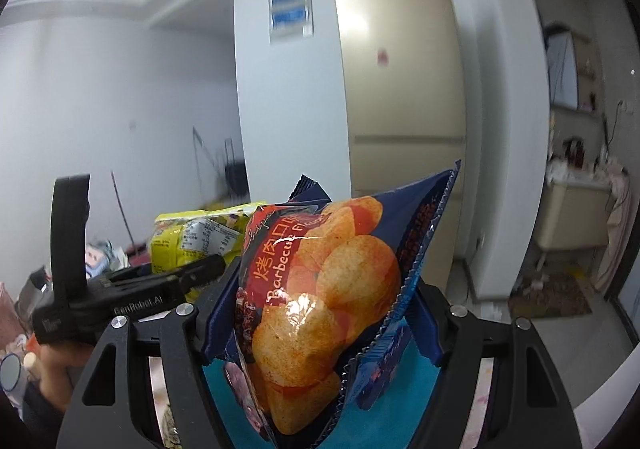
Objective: Organize snacks
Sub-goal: 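Carry both bags over the basin and open both tools to drop them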
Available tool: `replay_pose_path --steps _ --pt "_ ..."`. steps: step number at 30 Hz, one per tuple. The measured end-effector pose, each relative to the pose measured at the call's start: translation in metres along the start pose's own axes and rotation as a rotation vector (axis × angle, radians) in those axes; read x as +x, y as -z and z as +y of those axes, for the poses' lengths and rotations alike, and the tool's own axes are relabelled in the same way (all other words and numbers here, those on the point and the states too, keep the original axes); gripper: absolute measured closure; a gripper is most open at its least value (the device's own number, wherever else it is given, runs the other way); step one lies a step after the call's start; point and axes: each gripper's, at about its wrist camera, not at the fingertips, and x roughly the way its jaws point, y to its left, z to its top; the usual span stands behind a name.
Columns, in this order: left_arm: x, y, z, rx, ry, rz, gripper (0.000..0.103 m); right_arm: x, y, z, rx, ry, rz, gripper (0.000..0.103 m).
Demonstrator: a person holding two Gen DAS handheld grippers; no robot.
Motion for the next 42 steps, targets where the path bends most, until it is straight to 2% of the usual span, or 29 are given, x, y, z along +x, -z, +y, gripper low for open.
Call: replay_pose_path --steps 3,7,9,10,11,15,27,30,33,34,42 --pt "0.025 0.008 0.005 0.026 -0.056 0.041 0.025 0.021 0.000 0.002 -0.056 0.066 0.038 0.031" --pt "0.036 0.014 0.011 0.053 -0.112 0.046 0.024 0.044 -0.002 0.004 -0.089 0.086 0.086 0.031" --pt "0.040 0.013 0.012 0.047 -0.106 0.048 0.017 0.054 -0.002 0.007 -0.113 0.105 0.102 0.031" --pt "0.041 0.013 0.011 0.051 -0.104 0.050 0.006 0.059 -0.002 0.008 -0.122 0.113 0.108 0.031" --pt "0.041 0.014 0.010 0.067 -0.098 0.038 0.000 0.065 -0.002 0.009 -0.131 0.120 0.117 0.031" --pt "0.039 0.011 0.005 0.111 -0.135 0.006 0.000 0.082 -0.003 0.012 -0.157 0.147 0.148 0.031" --pt "0.014 0.002 0.026 0.040 -0.150 -0.025 0.000 0.136 -0.013 0.018 -0.249 0.247 0.214 0.031" --pt "0.008 0.000 0.028 0.039 -0.147 -0.032 0.000 0.152 -0.010 0.017 -0.274 0.282 0.243 0.026" --pt "0.006 -0.001 0.027 0.036 -0.143 -0.036 0.000 0.157 -0.005 0.018 -0.291 0.314 0.247 0.008" --pt "0.005 -0.002 0.026 0.035 -0.143 -0.037 0.000 0.155 -0.004 0.017 -0.293 0.320 0.240 0.005" --pt "-0.003 -0.002 0.016 0.071 -0.136 -0.041 0.000 0.131 -0.007 0.011 -0.274 0.308 0.205 0.003"
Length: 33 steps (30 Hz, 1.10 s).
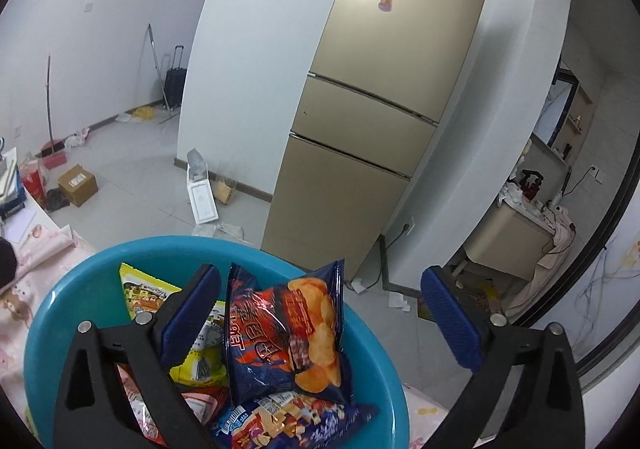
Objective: Organize snacks
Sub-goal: 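Carry both bags over the basin and open both tools to drop them, then withdraw both tools from the basin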
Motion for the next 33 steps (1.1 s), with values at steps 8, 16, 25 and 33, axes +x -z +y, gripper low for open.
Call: replay_pose_path --steps 8,16,25,33 --pt "-0.034 -0.012 -0.010 0.018 0.044 -0.052 0.000 -0.044 0.005 -0.020 0.039 -0.032 -0.076 0.002" --pt "-0.104 -0.029 -0.031 0.060 0.078 -0.140 0.000 -0.141 0.013 -0.046 0.110 -0.131 -0.260 0.000" --pt "-0.198 -0.022 -0.052 0.107 0.042 -0.210 0.000 -0.232 0.029 -0.054 0.135 -0.198 -0.408 0.000" --pt "-0.250 0.006 -0.062 0.142 0.042 -0.213 0.000 -0.283 0.067 -0.054 0.176 -0.242 -0.457 0.000"
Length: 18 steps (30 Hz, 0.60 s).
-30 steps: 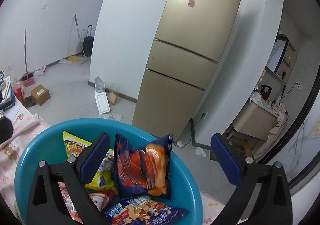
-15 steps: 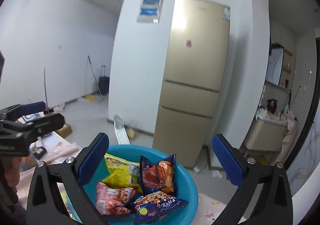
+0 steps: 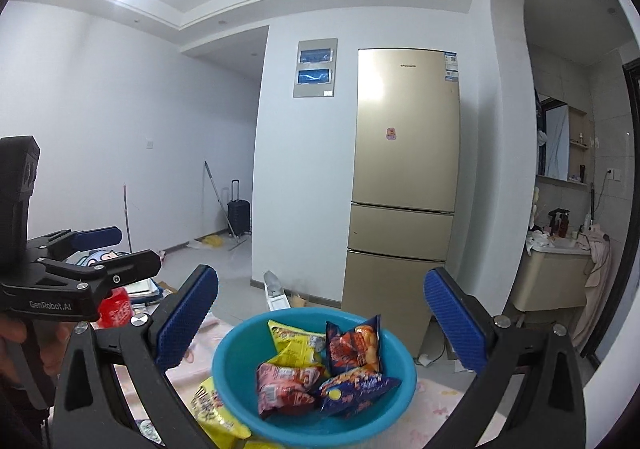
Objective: Organize snacks
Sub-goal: 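Withdraw both tools from the basin, then grasp the purple drink box with the left tool while the right tool grasps a yellow chip bag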
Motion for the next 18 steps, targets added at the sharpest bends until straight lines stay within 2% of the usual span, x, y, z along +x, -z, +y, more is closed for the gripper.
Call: replay_pose_path --steps 8,13,18 --pt "-0.029 0.035 -0.012 0.081 0.004 0.000 0.000 -0.040 0.026 -0.002 0.052 -0.005 -0.021 0.000" --pt "-0.025 0.061 -0.006 0.095 -0.011 0.024 0.000 -0.041 0.058 -0.005 0.085 0.004 -0.003 0.000" --pt "-0.009 0.094 0.009 0.082 -0.016 0.086 0.000 -0.035 0.093 -0.005 0.068 0.026 0.024 0.000"
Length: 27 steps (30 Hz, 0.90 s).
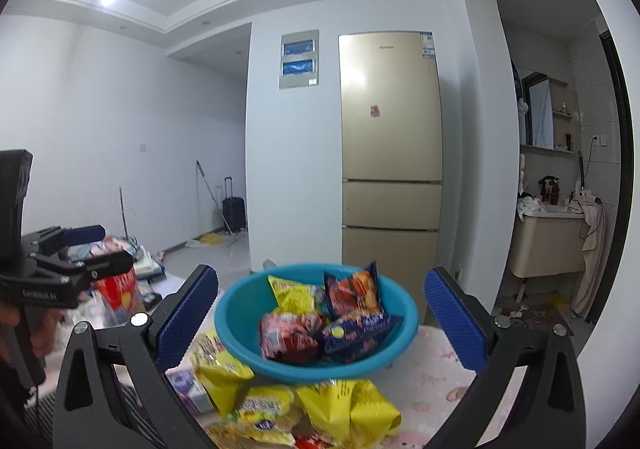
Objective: Organize snacks
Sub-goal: 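Grasp the purple drink box with the left tool while the right tool grasps a yellow chip bag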
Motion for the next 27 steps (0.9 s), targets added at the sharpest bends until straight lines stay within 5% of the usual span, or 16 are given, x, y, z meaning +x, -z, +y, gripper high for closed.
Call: replay_pose_path --steps 15,21,27 --pt "0.072 0.084 0.011 -0.011 0.030 0.258 0.000 0.031 0.072 -0.022 0.052 0.003 0.127 0.000" --pt "0.097 0.106 0.034 -0.119 0.075 0.353 0.000 0.045 0.089 -0.035 0.098 0.005 0.190 0.000" --pt "0.108 0.126 0.033 -0.094 0.128 0.472 0.000 0.060 0.102 -0.049 0.151 0.015 0.260 0.000"
